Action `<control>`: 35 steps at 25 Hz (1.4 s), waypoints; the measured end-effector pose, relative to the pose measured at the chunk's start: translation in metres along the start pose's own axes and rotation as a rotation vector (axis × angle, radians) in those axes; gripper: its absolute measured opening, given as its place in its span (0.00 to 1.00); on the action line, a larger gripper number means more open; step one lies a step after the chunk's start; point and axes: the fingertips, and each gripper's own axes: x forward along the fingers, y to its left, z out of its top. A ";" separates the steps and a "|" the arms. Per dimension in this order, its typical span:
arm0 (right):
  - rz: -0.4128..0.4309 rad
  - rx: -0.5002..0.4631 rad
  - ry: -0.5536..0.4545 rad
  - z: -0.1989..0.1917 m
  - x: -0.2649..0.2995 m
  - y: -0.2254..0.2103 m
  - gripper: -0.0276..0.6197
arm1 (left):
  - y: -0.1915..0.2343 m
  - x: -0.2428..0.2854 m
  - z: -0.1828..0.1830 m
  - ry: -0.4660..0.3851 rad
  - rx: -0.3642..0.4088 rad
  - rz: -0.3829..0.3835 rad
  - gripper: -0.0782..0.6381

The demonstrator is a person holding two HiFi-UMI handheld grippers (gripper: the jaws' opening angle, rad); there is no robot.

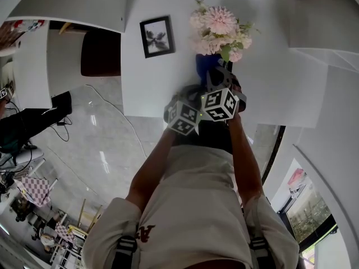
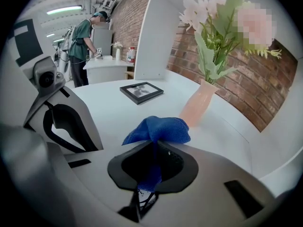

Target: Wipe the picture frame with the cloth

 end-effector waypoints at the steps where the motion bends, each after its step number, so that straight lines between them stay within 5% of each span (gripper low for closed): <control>1: -0.003 -0.001 0.003 -0.001 -0.001 -0.001 0.08 | 0.000 0.000 0.000 0.000 -0.002 0.001 0.10; 35: -0.137 0.024 0.110 -0.047 -0.031 -0.053 0.08 | 0.001 0.001 -0.001 0.010 -0.010 0.006 0.10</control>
